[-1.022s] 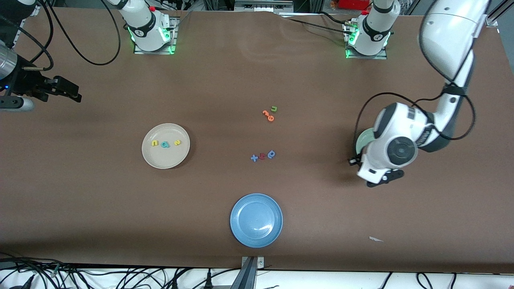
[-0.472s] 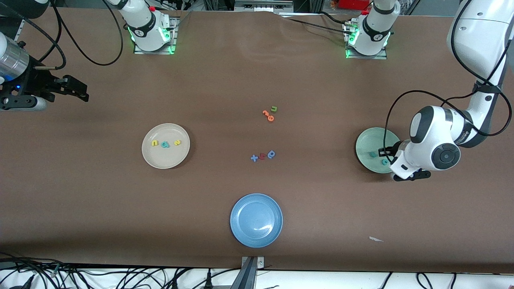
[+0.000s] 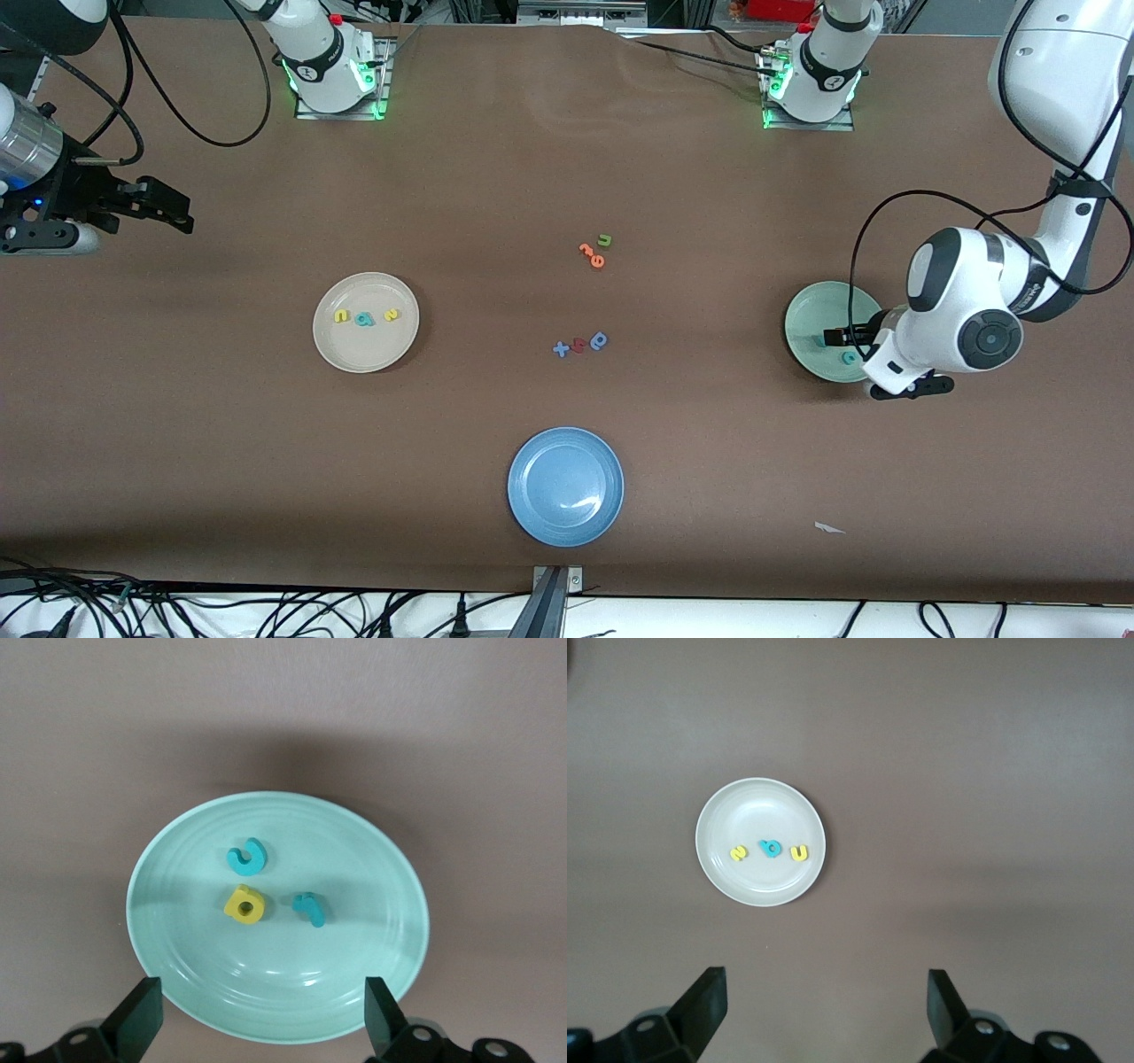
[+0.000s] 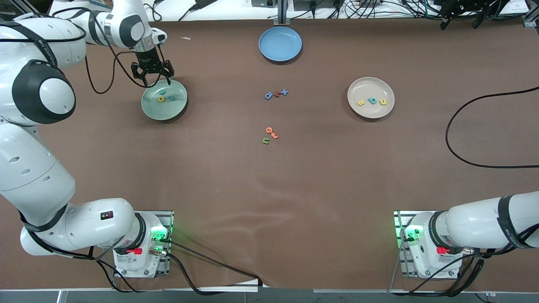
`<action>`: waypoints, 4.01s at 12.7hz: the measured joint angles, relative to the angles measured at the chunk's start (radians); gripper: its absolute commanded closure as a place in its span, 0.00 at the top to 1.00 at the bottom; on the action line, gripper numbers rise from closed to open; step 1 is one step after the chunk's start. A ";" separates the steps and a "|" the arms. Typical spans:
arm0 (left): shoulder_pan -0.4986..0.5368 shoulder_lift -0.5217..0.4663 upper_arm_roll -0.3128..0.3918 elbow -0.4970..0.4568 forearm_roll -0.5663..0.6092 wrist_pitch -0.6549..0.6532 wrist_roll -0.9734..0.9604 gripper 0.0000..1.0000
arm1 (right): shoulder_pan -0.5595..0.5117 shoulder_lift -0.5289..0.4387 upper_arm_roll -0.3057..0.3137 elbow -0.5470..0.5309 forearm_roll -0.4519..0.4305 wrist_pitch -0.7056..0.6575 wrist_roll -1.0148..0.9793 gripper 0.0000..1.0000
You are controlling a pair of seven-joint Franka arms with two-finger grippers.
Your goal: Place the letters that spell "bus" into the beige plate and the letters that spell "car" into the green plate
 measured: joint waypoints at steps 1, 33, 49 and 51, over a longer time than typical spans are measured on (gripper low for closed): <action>0.007 -0.011 0.000 0.018 -0.025 0.000 0.000 1.00 | 0.001 0.008 0.001 0.007 0.000 0.002 0.000 1.00; -0.236 -0.240 0.357 0.281 -0.135 -0.215 0.308 0.97 | -0.015 0.048 0.001 0.142 -0.001 -0.056 0.006 1.00; -0.254 -0.284 0.347 0.259 -0.178 -0.200 0.386 1.00 | -0.055 0.059 0.038 0.145 -0.002 -0.043 0.007 1.00; -0.254 -0.284 0.347 0.259 -0.178 -0.200 0.386 1.00 | -0.055 0.059 0.038 0.145 -0.002 -0.039 0.007 1.00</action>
